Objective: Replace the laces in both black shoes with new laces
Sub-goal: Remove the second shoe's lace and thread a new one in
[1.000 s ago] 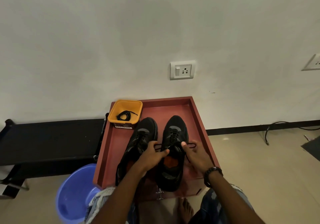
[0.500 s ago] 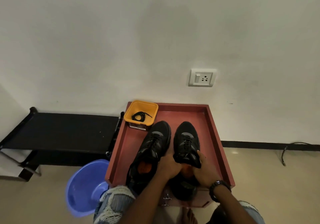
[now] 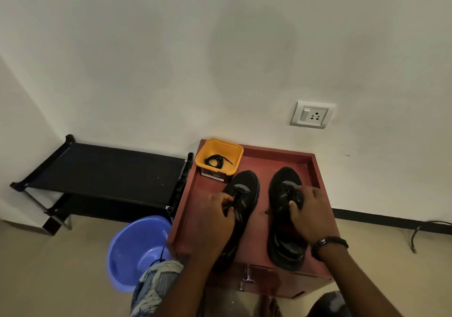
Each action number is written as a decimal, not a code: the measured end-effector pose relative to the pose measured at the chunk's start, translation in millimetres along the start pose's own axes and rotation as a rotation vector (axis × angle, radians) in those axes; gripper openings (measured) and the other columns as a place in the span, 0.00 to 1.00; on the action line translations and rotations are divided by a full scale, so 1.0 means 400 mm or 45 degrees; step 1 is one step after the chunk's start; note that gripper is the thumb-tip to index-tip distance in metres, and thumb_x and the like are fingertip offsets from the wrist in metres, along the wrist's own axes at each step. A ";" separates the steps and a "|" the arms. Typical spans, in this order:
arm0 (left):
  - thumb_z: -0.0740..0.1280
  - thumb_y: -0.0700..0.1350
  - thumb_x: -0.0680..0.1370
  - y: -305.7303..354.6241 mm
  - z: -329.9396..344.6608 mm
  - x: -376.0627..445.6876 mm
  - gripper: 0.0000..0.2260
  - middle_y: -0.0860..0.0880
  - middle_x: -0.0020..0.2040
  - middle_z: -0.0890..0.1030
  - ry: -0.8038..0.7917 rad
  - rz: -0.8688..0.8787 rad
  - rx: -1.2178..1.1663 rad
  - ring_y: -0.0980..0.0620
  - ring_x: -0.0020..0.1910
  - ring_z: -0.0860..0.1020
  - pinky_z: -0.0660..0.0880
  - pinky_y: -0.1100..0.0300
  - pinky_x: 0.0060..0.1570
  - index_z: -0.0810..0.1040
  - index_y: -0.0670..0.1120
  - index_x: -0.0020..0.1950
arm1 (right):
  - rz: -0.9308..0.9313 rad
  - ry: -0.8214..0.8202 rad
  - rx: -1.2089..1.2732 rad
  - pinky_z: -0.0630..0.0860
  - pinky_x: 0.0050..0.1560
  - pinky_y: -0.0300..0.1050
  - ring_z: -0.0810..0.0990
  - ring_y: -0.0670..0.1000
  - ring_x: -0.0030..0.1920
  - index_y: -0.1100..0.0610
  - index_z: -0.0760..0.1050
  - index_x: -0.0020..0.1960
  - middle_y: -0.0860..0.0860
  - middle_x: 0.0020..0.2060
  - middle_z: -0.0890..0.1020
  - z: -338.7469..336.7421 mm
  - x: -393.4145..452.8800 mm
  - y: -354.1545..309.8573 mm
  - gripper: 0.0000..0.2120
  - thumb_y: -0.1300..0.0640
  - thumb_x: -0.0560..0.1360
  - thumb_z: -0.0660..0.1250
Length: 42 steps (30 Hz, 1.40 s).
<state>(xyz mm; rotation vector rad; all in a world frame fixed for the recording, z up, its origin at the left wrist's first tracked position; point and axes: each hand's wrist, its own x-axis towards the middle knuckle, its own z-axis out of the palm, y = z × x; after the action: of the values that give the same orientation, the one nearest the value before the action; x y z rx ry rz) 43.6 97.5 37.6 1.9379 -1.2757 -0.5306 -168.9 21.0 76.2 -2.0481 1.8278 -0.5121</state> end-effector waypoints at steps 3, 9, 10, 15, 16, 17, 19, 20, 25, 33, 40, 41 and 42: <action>0.69 0.49 0.75 -0.075 -0.003 0.030 0.13 0.56 0.58 0.71 -0.127 -0.119 0.122 0.56 0.56 0.73 0.76 0.57 0.57 0.74 0.55 0.59 | -0.280 -0.218 0.099 0.76 0.54 0.42 0.78 0.47 0.54 0.46 0.76 0.58 0.45 0.53 0.77 0.057 -0.030 -0.127 0.11 0.53 0.77 0.68; 0.67 0.48 0.79 -0.138 -0.011 0.035 0.11 0.54 0.57 0.74 -0.268 -0.053 0.043 0.58 0.52 0.74 0.67 0.70 0.44 0.75 0.54 0.61 | -0.266 -0.336 0.091 0.78 0.57 0.43 0.78 0.45 0.55 0.47 0.78 0.60 0.46 0.55 0.78 0.214 -0.038 -0.235 0.13 0.50 0.76 0.70; 0.67 0.48 0.79 -0.143 -0.012 0.034 0.11 0.54 0.57 0.74 -0.276 -0.049 0.023 0.59 0.52 0.74 0.66 0.71 0.43 0.75 0.54 0.61 | -0.254 -0.310 0.085 0.76 0.56 0.42 0.77 0.45 0.54 0.48 0.78 0.60 0.46 0.54 0.77 0.222 -0.036 -0.235 0.12 0.51 0.76 0.70; 0.67 0.52 0.79 -0.151 -0.012 0.037 0.12 0.55 0.55 0.74 -0.308 0.023 -0.008 0.60 0.50 0.74 0.65 0.72 0.40 0.75 0.55 0.62 | -0.243 -0.271 0.035 0.72 0.58 0.41 0.74 0.47 0.55 0.51 0.76 0.60 0.48 0.54 0.74 0.215 -0.039 -0.215 0.12 0.49 0.78 0.67; 0.67 0.54 0.79 -0.149 -0.010 0.037 0.12 0.56 0.55 0.75 -0.321 0.064 -0.001 0.60 0.51 0.75 0.65 0.72 0.42 0.75 0.56 0.61 | -0.230 -0.263 0.052 0.73 0.59 0.43 0.75 0.48 0.54 0.51 0.77 0.58 0.48 0.54 0.76 0.210 -0.039 -0.209 0.10 0.49 0.79 0.66; 0.66 0.54 0.79 -0.147 -0.010 0.036 0.11 0.56 0.55 0.75 -0.333 0.110 0.001 0.61 0.51 0.75 0.66 0.71 0.43 0.74 0.57 0.61 | -0.208 -0.255 0.070 0.75 0.58 0.45 0.76 0.48 0.53 0.51 0.78 0.56 0.49 0.53 0.78 0.206 -0.040 -0.203 0.09 0.49 0.79 0.66; 0.66 0.53 0.79 -0.138 -0.003 0.034 0.14 0.56 0.56 0.75 -0.346 0.192 0.009 0.61 0.52 0.74 0.66 0.72 0.45 0.73 0.59 0.64 | -0.155 -0.243 0.096 0.78 0.56 0.47 0.79 0.48 0.51 0.51 0.79 0.53 0.49 0.50 0.81 0.200 -0.041 -0.192 0.06 0.51 0.79 0.66; 0.66 0.52 0.79 -0.132 0.001 0.032 0.16 0.56 0.56 0.73 -0.351 0.217 0.017 0.60 0.52 0.73 0.65 0.72 0.45 0.72 0.59 0.67 | -0.132 -0.243 0.109 0.79 0.55 0.47 0.80 0.48 0.50 0.51 0.80 0.51 0.49 0.49 0.82 0.198 -0.043 -0.190 0.04 0.53 0.79 0.67; 0.65 0.49 0.81 -0.105 0.017 0.036 0.15 0.53 0.57 0.70 -0.402 0.279 0.071 0.58 0.52 0.72 0.65 0.73 0.44 0.71 0.56 0.68 | -0.014 -0.306 0.123 0.79 0.51 0.49 0.81 0.50 0.45 0.51 0.77 0.44 0.50 0.44 0.83 0.193 -0.032 -0.187 0.06 0.58 0.79 0.64; 0.66 0.50 0.79 -0.085 0.011 0.033 0.13 0.54 0.55 0.74 -0.357 0.297 0.111 0.57 0.50 0.74 0.73 0.64 0.48 0.73 0.56 0.63 | 0.083 -0.299 0.545 0.70 0.39 0.33 0.78 0.44 0.40 0.52 0.69 0.55 0.46 0.41 0.79 0.205 -0.063 -0.148 0.04 0.59 0.81 0.61; 0.66 0.48 0.80 -0.081 0.023 0.036 0.12 0.54 0.55 0.79 -0.387 0.238 0.062 0.56 0.54 0.77 0.76 0.60 0.54 0.77 0.55 0.63 | -0.010 -0.506 0.276 0.78 0.50 0.36 0.81 0.45 0.45 0.50 0.75 0.55 0.46 0.42 0.82 0.153 -0.016 -0.130 0.07 0.58 0.78 0.66; 0.67 0.47 0.80 -0.083 0.024 0.033 0.12 0.54 0.57 0.80 -0.392 0.224 0.045 0.56 0.55 0.78 0.77 0.58 0.56 0.78 0.55 0.63 | -0.025 -0.499 0.200 0.78 0.55 0.44 0.81 0.49 0.48 0.50 0.76 0.53 0.49 0.45 0.82 0.154 -0.016 -0.138 0.06 0.58 0.78 0.65; 0.66 0.46 0.80 -0.083 0.024 0.030 0.13 0.54 0.58 0.81 -0.395 0.206 0.030 0.56 0.55 0.78 0.77 0.58 0.57 0.78 0.55 0.64 | -0.053 -0.498 0.108 0.77 0.57 0.48 0.81 0.53 0.52 0.50 0.75 0.54 0.51 0.49 0.82 0.156 -0.020 -0.149 0.06 0.58 0.79 0.64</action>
<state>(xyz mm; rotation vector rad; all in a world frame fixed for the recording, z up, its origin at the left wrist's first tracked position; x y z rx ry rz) 61.9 90.7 6.7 1.7990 -1.6235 -0.7568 -87.7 36.4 50.2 -1.9664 1.5102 -0.1774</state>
